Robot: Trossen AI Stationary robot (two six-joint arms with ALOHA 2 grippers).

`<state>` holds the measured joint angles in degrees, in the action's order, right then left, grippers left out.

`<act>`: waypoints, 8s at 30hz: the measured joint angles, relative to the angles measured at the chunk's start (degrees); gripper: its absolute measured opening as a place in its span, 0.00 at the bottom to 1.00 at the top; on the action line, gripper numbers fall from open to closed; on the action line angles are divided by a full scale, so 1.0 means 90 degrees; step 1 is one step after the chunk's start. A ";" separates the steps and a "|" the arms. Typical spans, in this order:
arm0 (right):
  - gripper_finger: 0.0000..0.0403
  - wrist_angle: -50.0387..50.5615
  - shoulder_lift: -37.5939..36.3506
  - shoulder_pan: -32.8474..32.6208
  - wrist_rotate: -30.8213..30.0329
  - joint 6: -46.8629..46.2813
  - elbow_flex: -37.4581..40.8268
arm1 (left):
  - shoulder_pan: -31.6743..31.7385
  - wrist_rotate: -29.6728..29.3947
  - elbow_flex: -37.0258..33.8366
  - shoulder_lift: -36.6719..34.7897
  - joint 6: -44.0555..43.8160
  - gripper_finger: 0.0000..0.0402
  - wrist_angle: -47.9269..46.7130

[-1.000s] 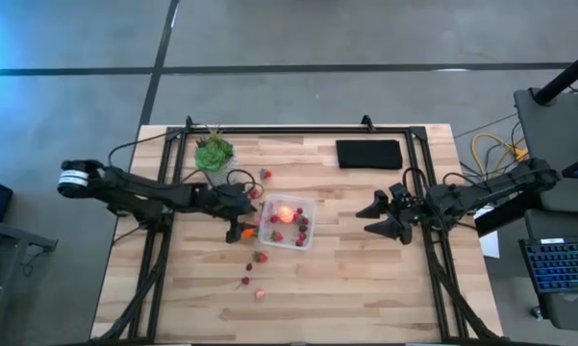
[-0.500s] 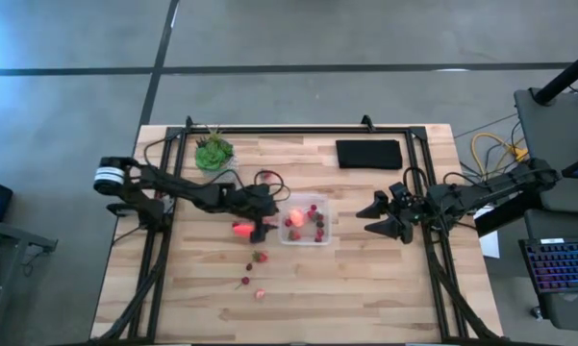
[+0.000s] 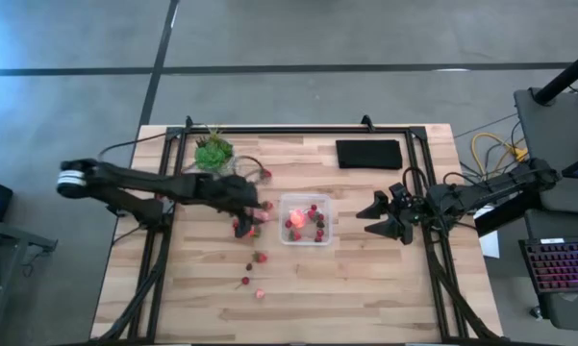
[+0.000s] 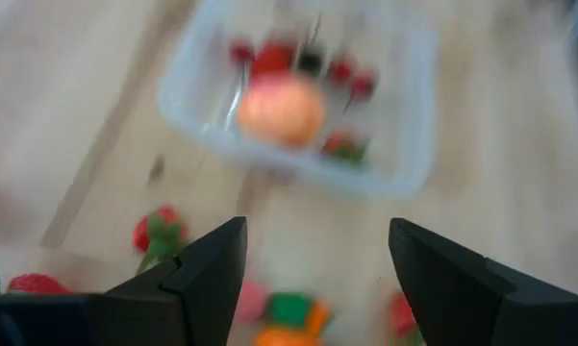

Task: Pick and placing Produce into tupperware
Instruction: Put the strawberry into the transparent container

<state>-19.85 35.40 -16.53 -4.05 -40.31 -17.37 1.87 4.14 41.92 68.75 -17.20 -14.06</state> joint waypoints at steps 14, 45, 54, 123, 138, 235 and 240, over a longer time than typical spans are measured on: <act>0.74 -0.0044 -0.0432 0.0075 0.1529 0.0703 0.0151 | 0.0005 -0.0173 0.0093 -0.1470 -0.0558 0.60 0.1310; 0.74 -0.0599 -0.1553 0.0090 -0.0063 0.1029 0.1870 | 0.1791 -0.1034 0.3729 0.2285 0.1415 0.60 -0.3064; 0.74 -0.0613 -0.1540 0.0090 -0.0061 0.1029 0.1870 | 0.1792 -0.1147 0.3906 0.2339 0.2305 0.60 -0.3602; 0.72 -0.0621 -0.1541 0.0090 -0.0058 0.0981 0.1865 | 0.2771 -0.0865 0.4577 0.5034 0.1823 0.60 -0.3932; 0.74 -0.0621 -0.1540 0.0091 -0.0058 0.0980 0.1865 | 0.2781 -0.0961 0.4580 0.5027 0.1844 0.38 -0.3794; 0.72 -0.0623 -0.1540 0.0092 -0.0058 0.0980 0.1865 | 0.1751 -0.0717 0.4577 0.4721 0.7149 0.51 -0.2807; 0.73 -0.0625 -0.1542 0.0090 -0.0058 0.0980 0.1865 | 0.1751 -0.0583 0.4568 0.4949 0.7131 0.51 -0.2808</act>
<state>-25.47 21.52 -15.72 -4.58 -31.48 -0.58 17.63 -1.10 83.03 113.29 46.98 -39.33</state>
